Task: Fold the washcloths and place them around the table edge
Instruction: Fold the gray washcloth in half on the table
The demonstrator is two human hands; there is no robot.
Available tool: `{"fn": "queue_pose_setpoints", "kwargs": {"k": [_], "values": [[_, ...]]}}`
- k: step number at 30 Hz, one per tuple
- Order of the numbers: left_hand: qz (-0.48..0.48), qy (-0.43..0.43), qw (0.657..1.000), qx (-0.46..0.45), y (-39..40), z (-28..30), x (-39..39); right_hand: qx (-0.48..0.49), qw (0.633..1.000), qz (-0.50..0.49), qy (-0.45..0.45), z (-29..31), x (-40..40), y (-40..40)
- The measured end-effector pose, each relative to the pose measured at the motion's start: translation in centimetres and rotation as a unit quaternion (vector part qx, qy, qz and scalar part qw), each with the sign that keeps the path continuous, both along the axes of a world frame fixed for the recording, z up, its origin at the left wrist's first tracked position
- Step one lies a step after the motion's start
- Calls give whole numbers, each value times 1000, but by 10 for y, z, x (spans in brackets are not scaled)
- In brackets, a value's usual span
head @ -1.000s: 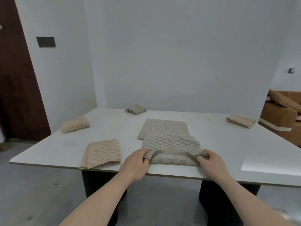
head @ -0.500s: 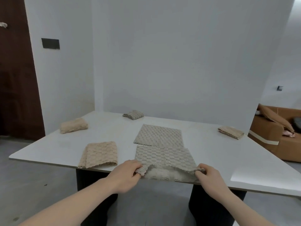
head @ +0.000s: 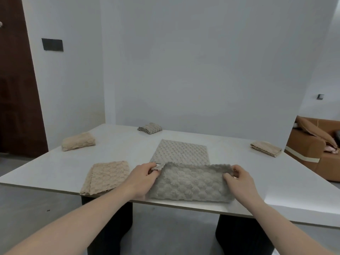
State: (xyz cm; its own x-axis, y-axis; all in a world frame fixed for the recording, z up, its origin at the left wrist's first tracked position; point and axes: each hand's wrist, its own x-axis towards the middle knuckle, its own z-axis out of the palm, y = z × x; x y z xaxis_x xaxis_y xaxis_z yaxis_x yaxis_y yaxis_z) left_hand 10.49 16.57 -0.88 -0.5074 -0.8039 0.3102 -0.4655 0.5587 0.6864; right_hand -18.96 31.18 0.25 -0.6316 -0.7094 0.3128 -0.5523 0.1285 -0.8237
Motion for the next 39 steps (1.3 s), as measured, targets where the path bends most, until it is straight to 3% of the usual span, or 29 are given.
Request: {"fn": "queue_pose_setpoints", "kwargs": {"k": [13, 19, 24, 30, 39], "values": [[155, -68, 985, -38, -35, -33, -25, 45, 997, -27, 54, -42, -19, -40], [156, -33, 987, -27, -42, -35, -25, -8, 999, -44, 12, -48, -25, -43], [169, -50, 983, -40, -40, -39, -26, 24, 997, -78, -11, -52, -32, -47], [201, -100, 970, -92, -32, -38, -29, 44, 994, -98, 25, -54, -27, -53], [218, -93, 968, -78, -35, -39, -28, 6, 996, -79, 30, -53, -23, -47]]}}
